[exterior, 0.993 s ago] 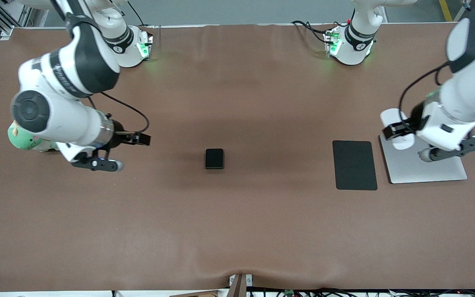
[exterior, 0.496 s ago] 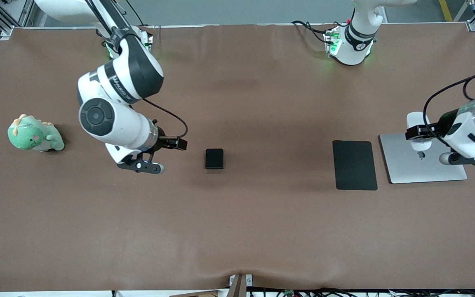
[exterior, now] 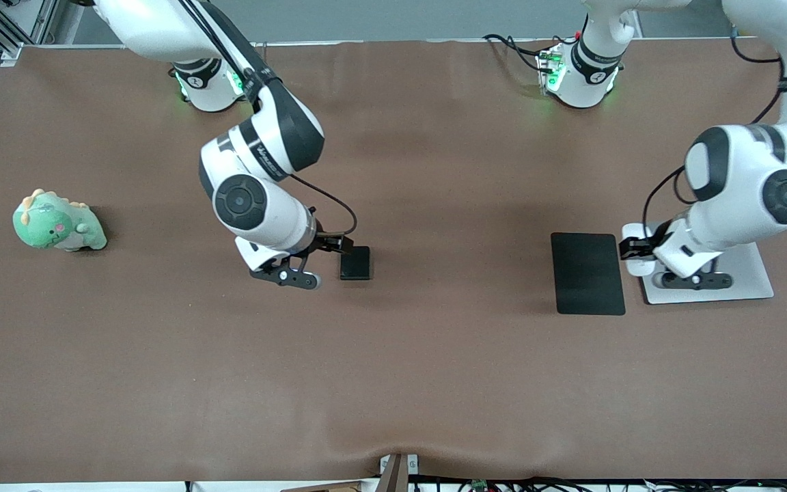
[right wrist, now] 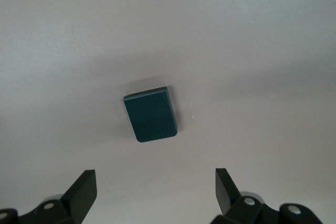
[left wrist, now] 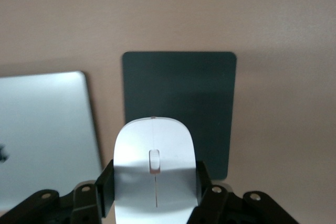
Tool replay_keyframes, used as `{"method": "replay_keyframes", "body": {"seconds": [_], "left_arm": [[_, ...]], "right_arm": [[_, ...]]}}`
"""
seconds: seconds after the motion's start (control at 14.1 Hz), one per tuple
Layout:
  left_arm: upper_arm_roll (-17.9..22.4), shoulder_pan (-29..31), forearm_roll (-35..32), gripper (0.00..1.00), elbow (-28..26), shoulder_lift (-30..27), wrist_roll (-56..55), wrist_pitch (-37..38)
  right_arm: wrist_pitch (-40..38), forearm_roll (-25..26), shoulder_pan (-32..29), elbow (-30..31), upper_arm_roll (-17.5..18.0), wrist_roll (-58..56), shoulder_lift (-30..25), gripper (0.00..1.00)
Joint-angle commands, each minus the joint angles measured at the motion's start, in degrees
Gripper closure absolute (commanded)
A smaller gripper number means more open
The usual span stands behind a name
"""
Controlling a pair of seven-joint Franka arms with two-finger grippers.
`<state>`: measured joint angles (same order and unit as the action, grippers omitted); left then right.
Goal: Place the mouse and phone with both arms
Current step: 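Lower the mouse onto the black pad while the right gripper grasps the phone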
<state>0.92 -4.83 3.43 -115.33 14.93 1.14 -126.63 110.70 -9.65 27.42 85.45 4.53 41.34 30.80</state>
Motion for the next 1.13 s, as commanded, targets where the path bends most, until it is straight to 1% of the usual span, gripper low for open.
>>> {"method": "replay_keyframes", "body": {"seconds": [0.0,0.35,0.5,0.64,0.71,0.78,0.92,0.99,1.06], "left_arm": [[-1.1,-0.2,1.0,0.53,0.4,4.9,1.1,-6.6],[-1.2,-0.2,0.9,0.52,0.5,12.1,2.4,-12.7],[-1.2,-0.2,0.9,0.50,0.6,13.4,3.1,-12.8],[-1.2,-0.4,0.9,0.46,1.2,15.5,3.3,-14.9],[-1.2,-0.4,0.7,0.25,1.6,16.0,3.3,-15.0],[-1.2,-0.6,0.5,0.00,2.2,16.2,3.3,-15.0],[-1.3,-0.6,0.5,0.00,4.0,15.3,2.8,-13.7],[-1.2,-0.4,0.5,0.00,4.9,14.1,2.8,-11.4],[-1.2,-0.4,0.5,0.00,6.7,12.7,2.9,-7.6]], "right_arm": [[3.2,-0.7,2.1,-0.4,-0.5,3.0,2.1,0.00],[8.2,-0.4,4.2,-0.3,-0.6,4.9,5.4,0.00],[9.7,-0.3,4.8,-0.3,-0.6,5.8,6.3,0.00],[11.1,-0.1,5.5,-0.4,-0.6,6.7,7.4,0.00],[12.4,-0.1,5.5,-0.3,-0.6,6.7,7.9,0.00],[13.9,0.0,5.7,-0.3,-0.6,6.7,8.7,0.00],[16.5,0.0,6.2,-0.3,-0.7,6.7,10.0,0.00],[17.0,0.5,6.4,-0.3,-0.7,6.5,10.4,0.00],[17.0,3.0,6.4,-0.2,-0.7,6.1,10.6,0.00]]}}
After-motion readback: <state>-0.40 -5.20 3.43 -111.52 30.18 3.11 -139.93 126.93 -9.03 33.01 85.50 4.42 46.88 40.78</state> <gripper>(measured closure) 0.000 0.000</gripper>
